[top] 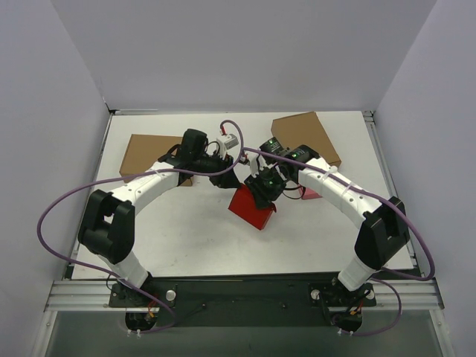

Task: Fold the paper box
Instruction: Close the paper box at the center of the board.

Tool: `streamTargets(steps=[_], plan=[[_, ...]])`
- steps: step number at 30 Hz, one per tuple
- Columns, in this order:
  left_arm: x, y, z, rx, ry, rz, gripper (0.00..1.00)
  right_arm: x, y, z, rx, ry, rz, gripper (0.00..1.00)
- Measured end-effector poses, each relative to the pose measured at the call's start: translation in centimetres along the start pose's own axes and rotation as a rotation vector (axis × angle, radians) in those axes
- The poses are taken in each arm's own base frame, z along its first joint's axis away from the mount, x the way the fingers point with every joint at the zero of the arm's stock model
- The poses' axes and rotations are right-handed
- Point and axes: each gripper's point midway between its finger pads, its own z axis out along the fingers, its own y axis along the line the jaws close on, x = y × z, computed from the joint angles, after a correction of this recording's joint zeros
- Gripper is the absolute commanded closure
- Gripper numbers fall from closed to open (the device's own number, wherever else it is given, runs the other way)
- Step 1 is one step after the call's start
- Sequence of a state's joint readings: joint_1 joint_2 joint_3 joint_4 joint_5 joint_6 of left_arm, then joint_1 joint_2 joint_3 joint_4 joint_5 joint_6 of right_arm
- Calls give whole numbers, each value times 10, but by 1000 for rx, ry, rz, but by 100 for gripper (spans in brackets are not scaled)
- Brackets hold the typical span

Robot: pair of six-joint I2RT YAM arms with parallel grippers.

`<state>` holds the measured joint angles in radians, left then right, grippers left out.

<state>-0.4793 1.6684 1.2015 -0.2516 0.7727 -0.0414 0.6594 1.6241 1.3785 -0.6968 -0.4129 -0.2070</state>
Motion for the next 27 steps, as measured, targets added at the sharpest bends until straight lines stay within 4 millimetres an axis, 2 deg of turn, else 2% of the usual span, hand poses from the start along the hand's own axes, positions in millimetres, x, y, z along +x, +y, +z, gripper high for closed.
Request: streamTargets(steps=[11, 22, 27], plan=[[-2, 0, 1, -2, -7, 0, 62, 1, -1, 0, -3, 2, 5, 77], [-4, -2, 1, 3, -15, -6, 70, 1, -1, 0, -3, 3, 5, 77], [-4, -2, 2, 3, -13, -7, 78, 1, -1, 0, -3, 4, 6, 77]])
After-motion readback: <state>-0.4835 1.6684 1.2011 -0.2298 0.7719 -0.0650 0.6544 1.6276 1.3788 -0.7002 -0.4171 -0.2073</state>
